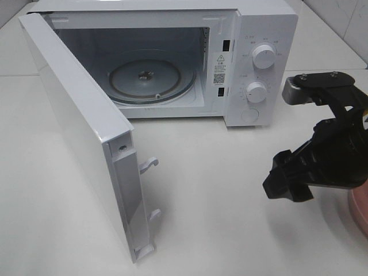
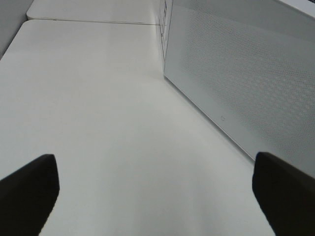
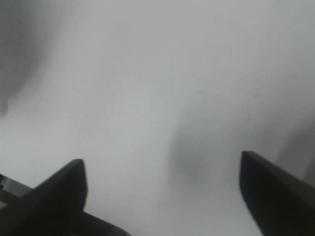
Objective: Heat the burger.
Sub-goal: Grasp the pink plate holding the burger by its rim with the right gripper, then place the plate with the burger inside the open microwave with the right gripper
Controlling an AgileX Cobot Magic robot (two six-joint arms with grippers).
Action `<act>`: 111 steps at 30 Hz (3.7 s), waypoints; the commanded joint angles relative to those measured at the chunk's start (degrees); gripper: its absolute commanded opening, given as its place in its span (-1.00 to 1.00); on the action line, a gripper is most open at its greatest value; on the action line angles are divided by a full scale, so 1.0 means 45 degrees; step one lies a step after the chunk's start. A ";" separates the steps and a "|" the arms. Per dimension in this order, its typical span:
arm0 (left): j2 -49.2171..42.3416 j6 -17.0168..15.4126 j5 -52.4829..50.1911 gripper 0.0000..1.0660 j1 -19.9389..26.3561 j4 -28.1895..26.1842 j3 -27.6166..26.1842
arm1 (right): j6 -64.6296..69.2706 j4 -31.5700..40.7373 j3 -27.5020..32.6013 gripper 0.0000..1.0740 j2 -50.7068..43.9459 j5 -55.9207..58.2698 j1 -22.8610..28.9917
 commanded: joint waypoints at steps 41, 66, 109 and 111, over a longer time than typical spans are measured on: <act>-0.0191 -0.0013 0.0000 0.88 -0.0102 -0.0064 0.0013 | 0.1413 -0.3310 0.0000 0.59 0.0853 0.1604 -0.4444; -0.0191 -0.0013 0.0000 0.88 -0.0102 -0.0064 0.0013 | 0.1846 -0.3310 0.0000 0.47 0.5590 -0.1057 -0.4444; -0.0191 -0.0013 0.0000 0.88 -0.0102 -0.0064 0.0013 | 0.3947 -0.4762 0.0000 -1.00 0.5755 -0.0357 -0.3438; -0.0191 -0.0013 0.0000 0.88 -0.0102 -0.0064 0.0013 | 0.4405 -0.5182 0.0000 -1.00 0.5755 -0.0318 -0.3221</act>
